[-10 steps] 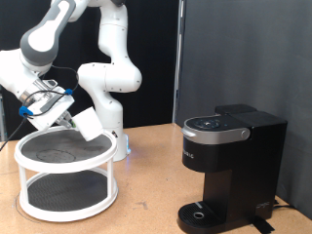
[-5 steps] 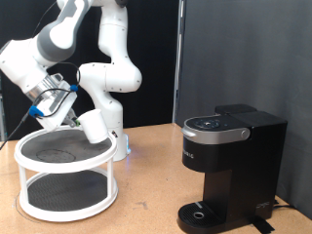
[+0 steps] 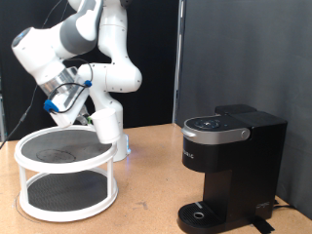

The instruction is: Make a cup of coffee with the keurig machine

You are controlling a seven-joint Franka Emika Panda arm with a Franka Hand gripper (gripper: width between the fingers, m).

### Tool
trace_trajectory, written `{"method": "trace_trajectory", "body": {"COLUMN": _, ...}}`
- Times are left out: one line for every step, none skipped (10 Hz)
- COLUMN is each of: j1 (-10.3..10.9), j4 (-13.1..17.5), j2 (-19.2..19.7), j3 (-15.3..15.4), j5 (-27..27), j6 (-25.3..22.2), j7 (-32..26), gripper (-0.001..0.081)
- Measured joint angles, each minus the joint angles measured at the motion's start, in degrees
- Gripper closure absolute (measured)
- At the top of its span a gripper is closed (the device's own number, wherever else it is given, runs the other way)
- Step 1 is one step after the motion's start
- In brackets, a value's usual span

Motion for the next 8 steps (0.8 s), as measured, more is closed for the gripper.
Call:
{"method": "trace_trajectory", "body": {"j1": 0.7, "j4": 0.2, "j2": 0.3, "j3": 1.5, "j5": 1.2, "j6": 2.0, "j7": 2.0, "gripper": 0.0807}}
{"method": "trace_trajectory", "body": {"j1": 1.5, "j4": 0.3, "j2": 0.8, "j3": 2.8, "j5": 2.4, "j6": 4.0, "j7": 3.7, "gripper": 0.0807}}
{"method": "trace_trajectory", "body": {"j1": 2.3, "j4": 0.7, "j2": 1.9, "j3": 4.0, "j5": 3.3, "j6": 5.5, "j7": 5.0, "gripper": 0.0806}}
{"method": "trace_trajectory", "body": {"j1": 3.0, "j4": 1.1, "j2": 3.2, "j3": 5.1, "j5": 4.0, "j6": 6.6, "j7": 6.0, "gripper": 0.0806}}
{"method": "trace_trajectory", "body": {"j1": 3.6, "j4": 1.7, "j2": 4.8, "j3": 6.1, "j5": 4.8, "j6": 7.4, "j7": 6.8, "gripper": 0.0806}}
{"method": "trace_trajectory", "body": {"j1": 4.3, "j4": 2.4, "j2": 6.3, "j3": 7.1, "j5": 5.6, "j6": 8.2, "j7": 7.5, "gripper": 0.0806}}
{"method": "trace_trajectory", "body": {"j1": 5.1, "j4": 3.2, "j2": 7.9, "j3": 8.0, "j5": 6.5, "j6": 8.4, "j7": 7.6, "gripper": 0.0806}}
{"method": "trace_trajectory", "body": {"j1": 5.7, "j4": 4.7, "j2": 10.2, "j3": 8.3, "j5": 6.9, "j6": 8.2, "j7": 7.6, "gripper": 0.0806}}
